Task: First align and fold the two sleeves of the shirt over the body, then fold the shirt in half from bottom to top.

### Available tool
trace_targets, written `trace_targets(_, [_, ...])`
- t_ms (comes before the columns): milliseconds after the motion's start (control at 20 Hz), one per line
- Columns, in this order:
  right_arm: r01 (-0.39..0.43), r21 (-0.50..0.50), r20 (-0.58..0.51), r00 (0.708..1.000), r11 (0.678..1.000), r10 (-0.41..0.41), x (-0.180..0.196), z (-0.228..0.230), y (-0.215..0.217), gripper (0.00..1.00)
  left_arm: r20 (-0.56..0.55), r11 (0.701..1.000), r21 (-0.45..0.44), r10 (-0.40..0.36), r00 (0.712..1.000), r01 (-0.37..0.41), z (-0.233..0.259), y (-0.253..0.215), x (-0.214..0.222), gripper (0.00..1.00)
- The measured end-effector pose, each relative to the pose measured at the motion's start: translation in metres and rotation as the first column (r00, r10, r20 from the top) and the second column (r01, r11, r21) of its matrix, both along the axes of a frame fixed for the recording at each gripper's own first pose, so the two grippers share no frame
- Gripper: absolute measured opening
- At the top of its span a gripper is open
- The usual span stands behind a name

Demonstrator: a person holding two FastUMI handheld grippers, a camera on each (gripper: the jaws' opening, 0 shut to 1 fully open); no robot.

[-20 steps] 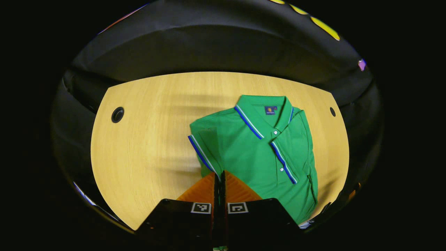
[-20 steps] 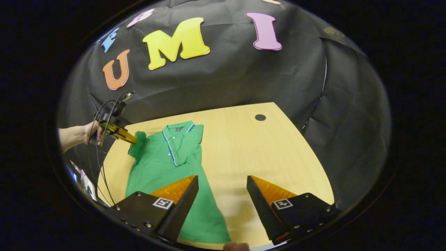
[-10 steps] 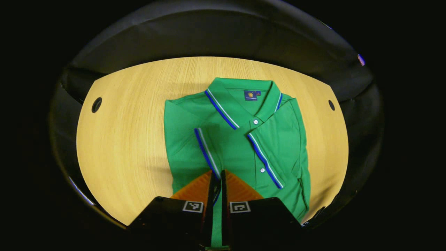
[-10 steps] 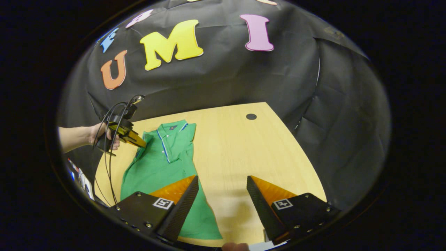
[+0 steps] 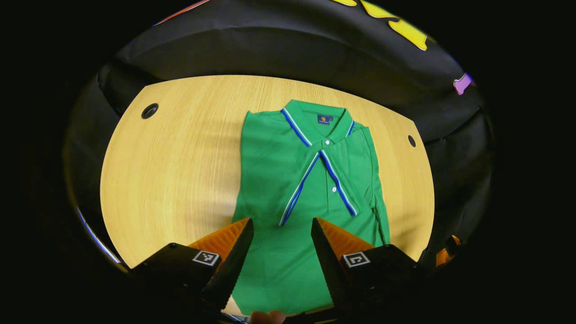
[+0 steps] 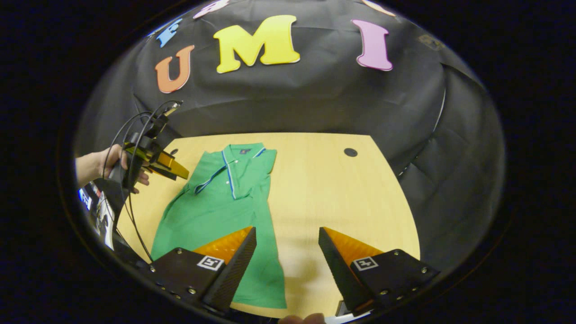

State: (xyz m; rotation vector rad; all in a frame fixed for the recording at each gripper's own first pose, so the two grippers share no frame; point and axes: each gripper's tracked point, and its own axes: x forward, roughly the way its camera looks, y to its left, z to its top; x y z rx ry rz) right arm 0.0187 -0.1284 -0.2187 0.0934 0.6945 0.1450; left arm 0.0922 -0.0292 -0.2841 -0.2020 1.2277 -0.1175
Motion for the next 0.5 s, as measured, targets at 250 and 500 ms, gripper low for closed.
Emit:
trace_targets(250, [-0.082, -0.04, -0.11, 0.991, 0.996, 0.077, -0.02, -0.026, 0.007, 0.88, -0.059, 1.0, -0.016, -0.004, 0.998, 0.003, -0.007, 0.035, -0.114, 0.85])
trace_targets(500, [-0.191, -0.099, -0.25, 0.955, 0.977, 0.161, -0.069, -0.076, 0.021, 0.88, -0.132, 0.999, -0.034, -0.017, 0.991, 0.013, -0.032, 0.051, -0.235, 0.85])
